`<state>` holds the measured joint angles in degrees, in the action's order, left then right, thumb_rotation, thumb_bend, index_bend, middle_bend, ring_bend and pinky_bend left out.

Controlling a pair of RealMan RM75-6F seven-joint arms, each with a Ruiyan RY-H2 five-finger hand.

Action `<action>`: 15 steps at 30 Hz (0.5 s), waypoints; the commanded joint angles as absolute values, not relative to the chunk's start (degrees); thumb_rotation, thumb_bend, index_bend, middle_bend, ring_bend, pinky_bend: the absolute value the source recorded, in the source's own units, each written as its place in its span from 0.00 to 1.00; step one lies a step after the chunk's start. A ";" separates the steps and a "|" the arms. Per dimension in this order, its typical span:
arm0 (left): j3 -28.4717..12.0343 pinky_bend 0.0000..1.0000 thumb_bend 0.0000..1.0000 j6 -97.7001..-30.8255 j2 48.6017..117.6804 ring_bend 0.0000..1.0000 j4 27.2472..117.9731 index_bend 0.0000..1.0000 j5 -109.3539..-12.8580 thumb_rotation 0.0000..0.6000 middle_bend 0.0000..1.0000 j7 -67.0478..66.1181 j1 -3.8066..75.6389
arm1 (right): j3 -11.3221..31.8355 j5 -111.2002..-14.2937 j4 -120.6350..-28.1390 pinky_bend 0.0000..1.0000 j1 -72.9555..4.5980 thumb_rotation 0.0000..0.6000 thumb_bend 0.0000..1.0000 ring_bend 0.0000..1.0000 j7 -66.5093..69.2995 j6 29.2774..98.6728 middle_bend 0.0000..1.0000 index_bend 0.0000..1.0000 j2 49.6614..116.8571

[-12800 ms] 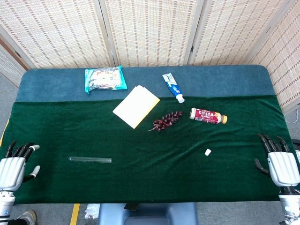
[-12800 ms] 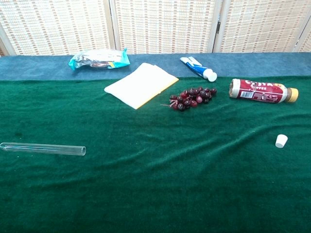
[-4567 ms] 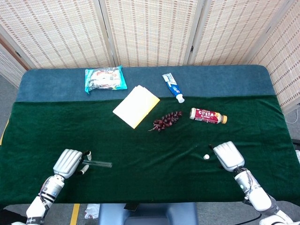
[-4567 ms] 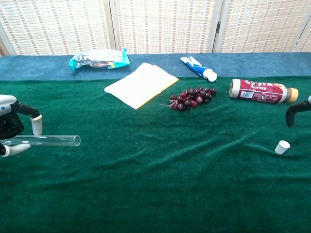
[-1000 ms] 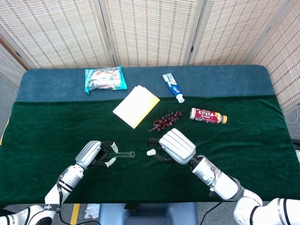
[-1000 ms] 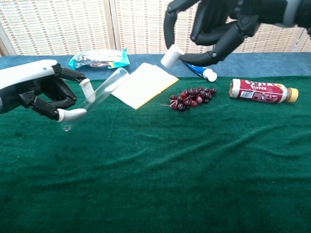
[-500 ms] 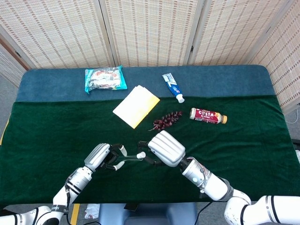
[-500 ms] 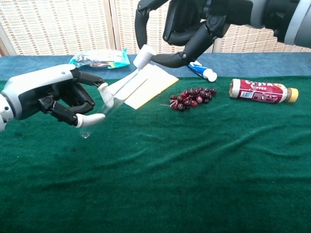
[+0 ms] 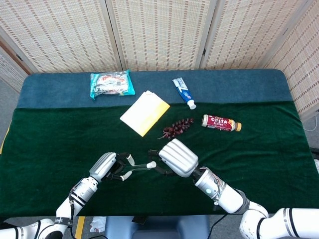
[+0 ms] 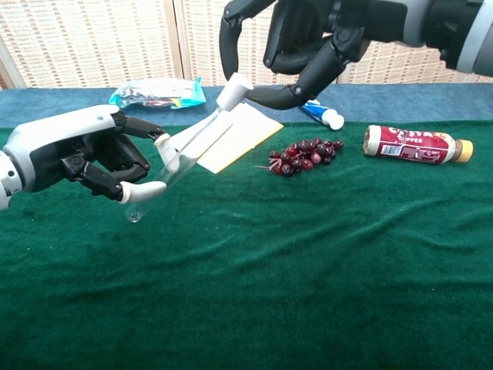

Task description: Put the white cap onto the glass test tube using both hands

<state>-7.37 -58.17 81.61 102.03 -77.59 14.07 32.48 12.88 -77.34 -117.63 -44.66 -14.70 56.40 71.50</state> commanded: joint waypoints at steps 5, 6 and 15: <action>-7.36 0.86 0.55 -58.27 81.55 0.92 101.97 0.65 -77.40 1.00 0.95 14.00 32.54 | 12.73 -77.49 -117.93 1.00 -44.57 1.00 0.57 1.00 -14.19 56.80 1.00 0.75 70.93; -7.35 0.86 0.55 -58.25 81.53 0.92 101.96 0.65 -77.35 1.00 0.95 13.95 32.56 | 12.68 -77.40 -117.94 1.00 -44.60 1.00 0.57 1.00 -14.15 56.73 1.00 0.75 70.85; -7.33 0.86 0.55 -58.37 81.66 0.92 102.23 0.65 -77.25 1.00 0.95 13.60 32.73 | 12.42 -76.33 -117.66 1.00 -45.33 1.00 0.57 1.00 -15.06 56.10 1.00 0.75 71.02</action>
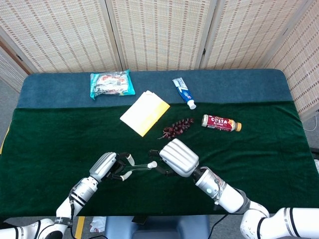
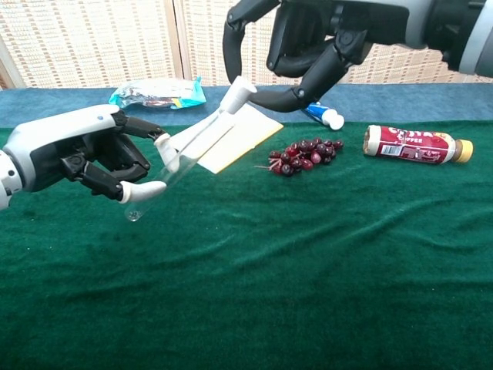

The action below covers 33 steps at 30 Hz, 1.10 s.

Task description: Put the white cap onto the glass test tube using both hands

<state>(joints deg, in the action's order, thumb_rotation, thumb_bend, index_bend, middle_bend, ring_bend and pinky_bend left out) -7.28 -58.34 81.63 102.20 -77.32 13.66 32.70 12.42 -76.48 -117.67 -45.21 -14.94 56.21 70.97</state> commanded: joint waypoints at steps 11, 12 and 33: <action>-7.45 0.86 0.55 -58.11 81.52 0.92 102.48 0.65 -76.66 1.00 0.95 13.58 32.97 | 12.22 -74.77 -117.37 1.00 -46.35 1.00 0.57 1.00 -16.54 55.46 1.00 0.75 71.51; -7.43 0.86 0.55 -58.12 81.50 0.92 102.50 0.65 -76.67 1.00 0.95 13.45 32.99 | 12.26 -74.60 -117.24 1.00 -46.51 1.00 0.57 1.00 -16.77 55.42 1.00 0.75 71.60; -7.71 0.86 0.56 -57.89 81.63 0.92 103.21 0.65 -74.84 1.00 0.95 10.92 33.46 | 12.16 -70.51 -115.40 1.00 -49.47 1.00 0.57 1.00 -20.91 54.10 1.00 0.75 74.20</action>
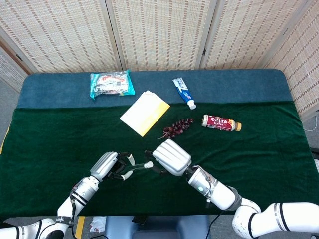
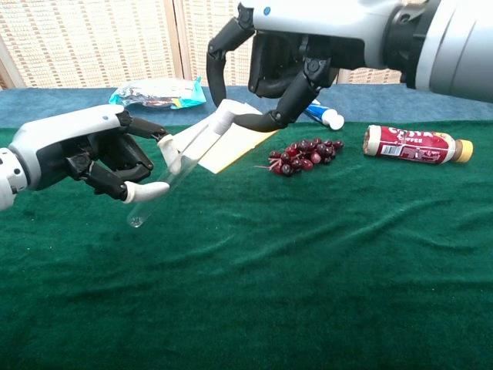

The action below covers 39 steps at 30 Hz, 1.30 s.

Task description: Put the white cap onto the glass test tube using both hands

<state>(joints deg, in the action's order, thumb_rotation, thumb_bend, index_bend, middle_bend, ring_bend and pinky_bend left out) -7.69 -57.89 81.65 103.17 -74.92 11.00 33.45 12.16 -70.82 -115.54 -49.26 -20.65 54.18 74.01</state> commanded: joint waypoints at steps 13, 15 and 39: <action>-7.58 0.86 0.56 -57.92 81.64 0.92 102.96 0.66 -74.72 1.00 0.95 11.03 33.35 | 11.54 -68.99 -114.08 1.00 -50.52 1.00 0.57 1.00 -22.09 53.94 1.00 0.74 75.39; -7.55 0.86 0.56 -57.90 81.71 0.92 102.76 0.66 -74.76 1.00 0.95 11.10 33.36 | 11.31 -69.31 -113.73 1.00 -50.61 1.00 0.57 1.00 -21.92 53.70 1.00 0.66 75.28; -7.39 0.86 0.56 -58.99 80.09 0.92 99.42 0.66 -72.75 1.00 0.95 3.77 33.17 | 10.51 -74.63 -115.55 1.00 -46.31 1.00 0.53 1.00 -16.94 59.10 1.00 0.14 70.53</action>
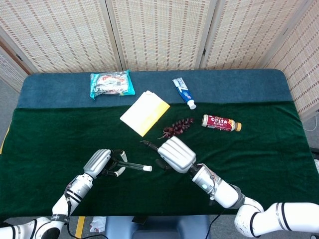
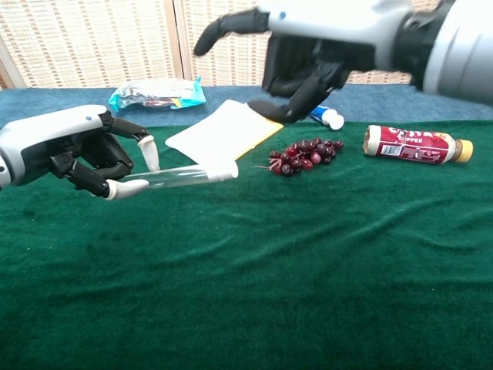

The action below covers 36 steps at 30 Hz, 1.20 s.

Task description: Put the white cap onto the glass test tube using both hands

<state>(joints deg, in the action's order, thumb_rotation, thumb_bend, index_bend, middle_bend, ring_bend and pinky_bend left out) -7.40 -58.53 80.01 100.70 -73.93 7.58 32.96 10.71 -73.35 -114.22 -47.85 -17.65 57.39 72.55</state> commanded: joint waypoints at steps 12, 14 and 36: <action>-7.38 0.86 0.56 -59.59 88.04 0.92 91.31 0.66 -65.21 1.00 0.95 -10.50 34.62 | 7.49 -78.69 -115.76 1.00 -39.69 1.00 0.53 1.00 -15.06 64.35 1.00 0.14 63.97; -7.66 0.86 0.56 -59.76 89.53 0.92 89.86 0.66 -64.54 1.00 0.95 -11.47 34.87 | 7.06 -78.91 -115.29 1.00 -38.77 1.00 0.53 1.00 -14.15 64.72 1.00 0.14 63.41; -7.85 0.85 0.55 -58.34 85.67 0.83 93.40 0.11 -59.24 1.00 0.86 -16.69 34.87 | 4.62 -80.59 -110.24 0.99 -31.29 1.00 0.53 1.00 -9.07 68.24 0.99 0.11 60.44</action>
<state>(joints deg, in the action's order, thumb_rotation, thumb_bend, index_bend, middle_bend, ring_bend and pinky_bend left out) -7.94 -57.54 87.45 91.75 -58.60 -17.03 35.51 5.05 -80.45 -110.82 -32.02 -9.39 67.61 60.75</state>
